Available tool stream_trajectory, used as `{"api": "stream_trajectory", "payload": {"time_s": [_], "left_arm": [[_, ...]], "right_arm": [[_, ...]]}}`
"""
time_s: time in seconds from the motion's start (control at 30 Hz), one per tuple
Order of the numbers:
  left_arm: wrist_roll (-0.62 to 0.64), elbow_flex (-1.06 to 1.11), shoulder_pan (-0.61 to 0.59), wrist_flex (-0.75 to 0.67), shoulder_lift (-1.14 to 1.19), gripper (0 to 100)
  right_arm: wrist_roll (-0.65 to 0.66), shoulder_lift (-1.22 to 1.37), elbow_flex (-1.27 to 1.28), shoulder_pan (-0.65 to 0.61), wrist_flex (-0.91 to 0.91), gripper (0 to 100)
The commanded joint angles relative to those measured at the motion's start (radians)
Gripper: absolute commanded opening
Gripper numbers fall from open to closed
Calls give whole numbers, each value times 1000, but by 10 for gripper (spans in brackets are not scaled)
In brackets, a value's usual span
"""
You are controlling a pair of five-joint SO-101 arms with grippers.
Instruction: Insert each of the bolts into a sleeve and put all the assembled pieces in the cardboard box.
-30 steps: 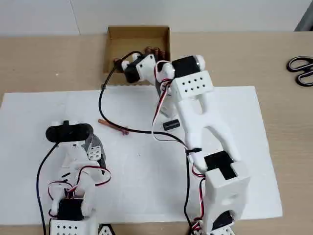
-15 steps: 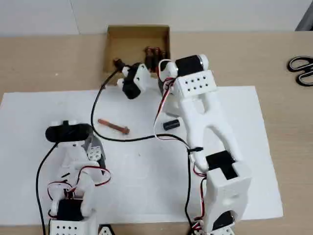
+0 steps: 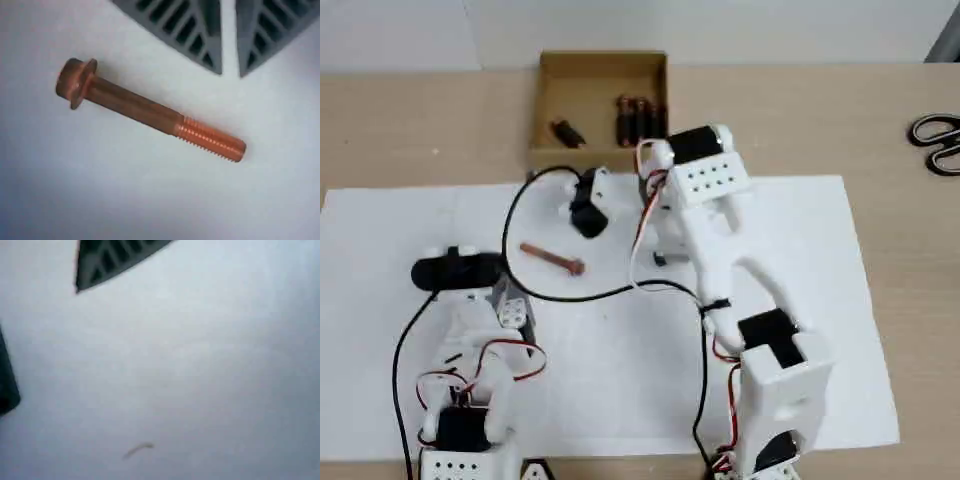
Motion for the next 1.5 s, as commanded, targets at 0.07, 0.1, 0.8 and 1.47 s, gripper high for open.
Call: {"api": "stream_trajectory", "payload": {"time_s": [0.07, 0.1, 0.8, 1.47], "left_arm": [[-2, -4, -3, 5, -12, 6], [-2, -4, -3, 5, -12, 6], [-2, -4, -34, 5, -12, 6], [-2, -4, -34, 5, -12, 6]], "right_arm": [[41, -28, 46, -33, -16, 236], [44, -28, 60, -33, -31, 248], [95, -21, 333, -24, -320, 259], [94, 5, 331, 5, -326, 104]]}}
